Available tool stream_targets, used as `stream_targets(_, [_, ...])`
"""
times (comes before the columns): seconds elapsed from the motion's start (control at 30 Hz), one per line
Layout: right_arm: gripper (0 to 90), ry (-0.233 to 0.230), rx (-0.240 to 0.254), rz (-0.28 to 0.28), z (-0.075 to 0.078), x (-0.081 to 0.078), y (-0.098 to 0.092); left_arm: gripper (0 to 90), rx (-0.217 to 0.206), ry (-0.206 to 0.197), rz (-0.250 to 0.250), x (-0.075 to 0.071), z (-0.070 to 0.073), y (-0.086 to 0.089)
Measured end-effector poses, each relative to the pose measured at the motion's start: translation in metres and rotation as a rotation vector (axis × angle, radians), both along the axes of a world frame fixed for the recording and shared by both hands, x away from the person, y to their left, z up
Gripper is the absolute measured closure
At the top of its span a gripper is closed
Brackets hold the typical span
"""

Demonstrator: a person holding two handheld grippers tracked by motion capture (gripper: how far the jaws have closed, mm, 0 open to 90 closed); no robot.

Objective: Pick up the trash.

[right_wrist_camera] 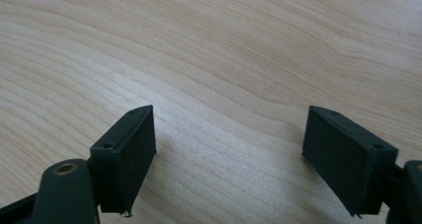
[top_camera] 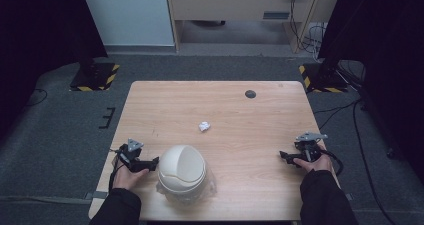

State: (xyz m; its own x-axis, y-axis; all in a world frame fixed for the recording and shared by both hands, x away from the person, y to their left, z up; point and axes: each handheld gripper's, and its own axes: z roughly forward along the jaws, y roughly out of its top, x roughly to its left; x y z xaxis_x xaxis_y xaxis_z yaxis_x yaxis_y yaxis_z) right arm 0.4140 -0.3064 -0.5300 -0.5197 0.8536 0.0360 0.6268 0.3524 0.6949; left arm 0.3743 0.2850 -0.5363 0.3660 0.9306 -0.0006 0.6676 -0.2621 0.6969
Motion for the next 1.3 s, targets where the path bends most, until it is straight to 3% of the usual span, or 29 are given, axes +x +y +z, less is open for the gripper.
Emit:
stream_targets(0.3, [22.0,-0.073,0.05,0.002,0.014,-0.001,0.003,0.0,0.0,0.0,0.0,0.0,0.0,0.0])
stream_targets(0.43, [21.7,-0.114,0.096,-0.001,0.026,-0.003,0.006,0.0,0.0,0.0,0.0,0.0,0.0,0.0])
stream_targets(0.73, [20.4,-0.165,0.153,-0.004,0.044,-0.006,0.007,0.0,0.002,-0.001,0.002,-0.001,0.0,-0.001])
stream_targets(1.07, [19.9,-0.247,0.219,0.035,0.069,-0.011,0.01,0.0,0.002,-0.001,0.002,-0.001,0.0,-0.001])
stream_targets(1.3, [18.7,-0.298,0.248,0.084,0.089,-0.014,0.024,0.0,0.002,-0.001,0.002,-0.001,0.0,-0.001])
